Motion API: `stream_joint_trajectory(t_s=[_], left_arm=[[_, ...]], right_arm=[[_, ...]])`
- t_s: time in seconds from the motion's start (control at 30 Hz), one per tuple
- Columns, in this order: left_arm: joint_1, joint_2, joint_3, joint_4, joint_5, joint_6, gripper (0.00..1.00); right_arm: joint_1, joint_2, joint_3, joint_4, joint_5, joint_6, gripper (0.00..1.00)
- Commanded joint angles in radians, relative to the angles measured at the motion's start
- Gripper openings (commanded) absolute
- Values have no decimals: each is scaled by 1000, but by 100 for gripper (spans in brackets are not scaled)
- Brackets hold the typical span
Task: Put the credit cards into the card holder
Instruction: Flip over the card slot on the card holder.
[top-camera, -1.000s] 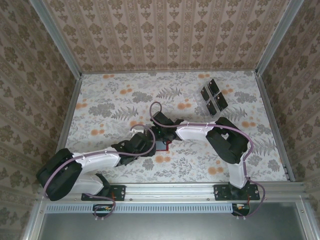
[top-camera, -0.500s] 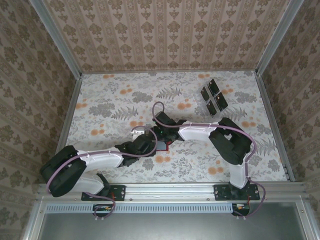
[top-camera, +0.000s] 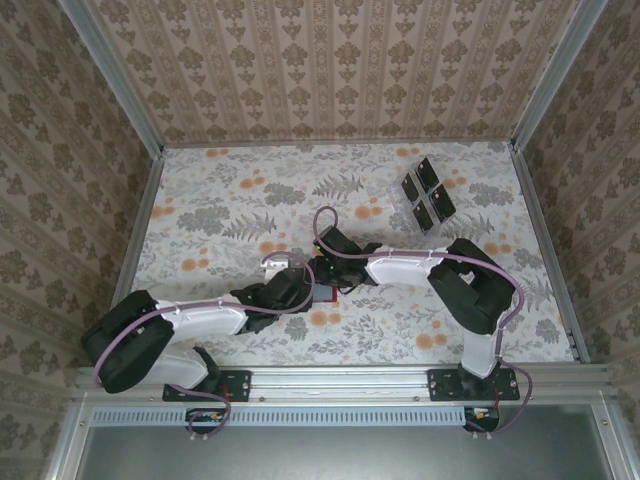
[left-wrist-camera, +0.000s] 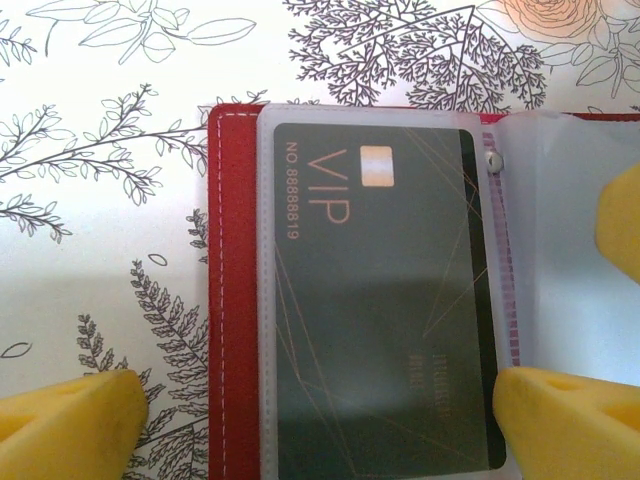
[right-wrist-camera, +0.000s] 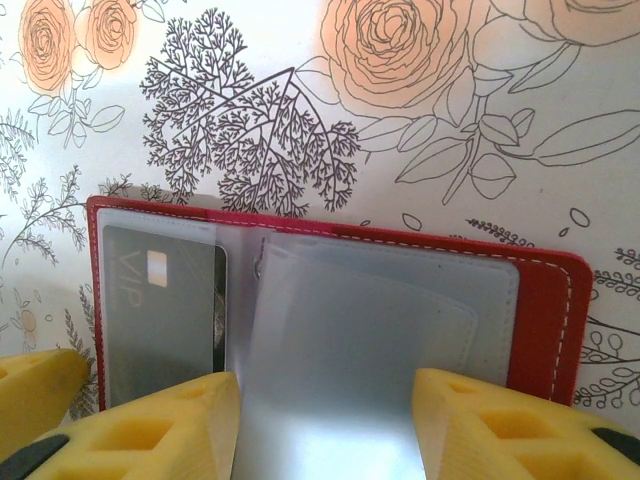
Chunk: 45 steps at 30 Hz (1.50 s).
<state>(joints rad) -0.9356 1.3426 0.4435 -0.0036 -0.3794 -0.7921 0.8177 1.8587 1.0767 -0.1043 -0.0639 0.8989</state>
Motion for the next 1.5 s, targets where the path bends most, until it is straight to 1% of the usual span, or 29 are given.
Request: stream_joint_trajectory(t_s=[0.0,0.33,0.5,0.87,1.3,1.47], left_arm=[[3,13,-36,-32,9,-17,100],[-9,-207,-95,-10,33,49,100],[-9,-243,-104,20,55,81,100],[-8,-151,-77,71,74,94,100],[-8,-46,-22,96,36,108,100],[-9,10,26,-11,-35,72,100]], right_arm=[[-5,-4,-8,-9,-2,21,50],[2,40,45,-3,-36,27,50],[8,69,76,-3,-51,33,50],[10,87,87,2,-65,44,50],[11,87,86,2,-72,45,50],[9,87,91,2,-80,45,51]])
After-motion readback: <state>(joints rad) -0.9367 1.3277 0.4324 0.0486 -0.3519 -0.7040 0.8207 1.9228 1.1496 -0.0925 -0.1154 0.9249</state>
